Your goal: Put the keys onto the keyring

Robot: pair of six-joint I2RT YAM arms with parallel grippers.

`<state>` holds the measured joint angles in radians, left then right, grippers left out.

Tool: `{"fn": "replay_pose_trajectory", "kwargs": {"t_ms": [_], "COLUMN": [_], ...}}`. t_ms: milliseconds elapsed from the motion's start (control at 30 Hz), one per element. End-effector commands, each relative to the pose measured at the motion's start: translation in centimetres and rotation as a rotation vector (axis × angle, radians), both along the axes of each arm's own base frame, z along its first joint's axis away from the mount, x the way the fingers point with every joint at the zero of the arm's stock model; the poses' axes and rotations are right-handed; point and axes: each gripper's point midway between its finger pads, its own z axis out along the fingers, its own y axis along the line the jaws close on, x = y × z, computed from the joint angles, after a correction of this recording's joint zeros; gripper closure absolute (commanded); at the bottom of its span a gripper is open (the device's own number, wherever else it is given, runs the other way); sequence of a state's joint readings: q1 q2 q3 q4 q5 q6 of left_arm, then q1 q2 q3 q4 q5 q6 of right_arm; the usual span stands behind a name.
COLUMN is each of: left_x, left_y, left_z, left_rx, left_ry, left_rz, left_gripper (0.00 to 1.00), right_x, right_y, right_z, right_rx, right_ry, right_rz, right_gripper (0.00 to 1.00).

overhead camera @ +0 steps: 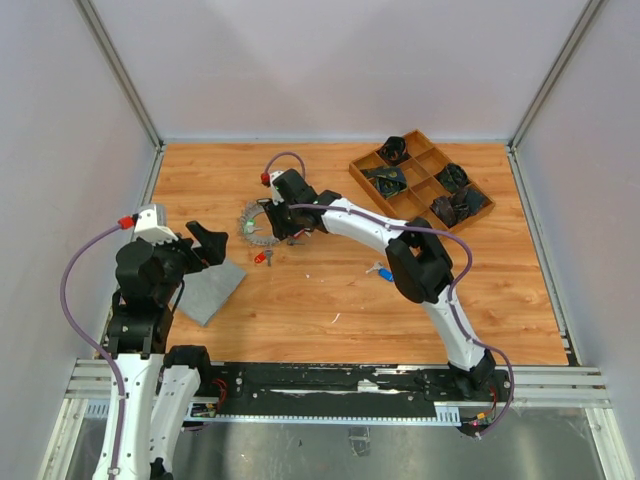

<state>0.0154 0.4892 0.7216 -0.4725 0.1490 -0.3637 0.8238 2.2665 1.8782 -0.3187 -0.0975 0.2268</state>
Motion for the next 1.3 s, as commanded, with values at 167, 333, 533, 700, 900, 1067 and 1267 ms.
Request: {"fn": "replay_pose_trajectory", "kwargs": {"t_ms": [167, 333, 533, 700, 900, 1067, 1267], "left_x": [0.0, 0.0, 0.0, 0.0, 0.1, 0.1, 0.2], "left_y": [0.3, 0.2, 0.2, 0.2, 0.2, -0.3, -1.2], "left_z": [0.8, 0.7, 0.7, 0.7, 0.7, 0.7, 0.8], "left_rx": [0.007, 0.007, 0.007, 0.005, 0.005, -0.003, -0.045], "left_ry": [-0.04, -0.037, -0.039, -0.039, -0.038, -0.034, -0.013], "left_rz": [0.013, 0.01, 0.01, 0.013, 0.011, -0.019, -0.058], "left_gripper": [0.0, 0.0, 0.0, 0.0, 0.0, 0.0, 0.0], "right_x": [0.0, -0.1, -0.4, -0.6, -2.9, -8.3, -16.6], "right_y": [1.3, 1.2, 0.8, 0.0, -3.1, -6.9, -11.5], "right_z": [-2.0, -3.2, -4.2, -3.9, -1.6, -1.4, -2.9], "right_rx": [-0.046, -0.072, -0.094, -0.093, -0.105, -0.137, -0.174], "right_ry": [0.042, 0.058, 0.068, 0.043, -0.023, 0.018, 0.134], "right_rz": [-0.019, -0.018, -0.009, -0.016, 0.055, 0.219, 0.327], "right_gripper": [0.57, 0.58, 0.69, 0.98, 0.99, 0.99, 0.95]}}
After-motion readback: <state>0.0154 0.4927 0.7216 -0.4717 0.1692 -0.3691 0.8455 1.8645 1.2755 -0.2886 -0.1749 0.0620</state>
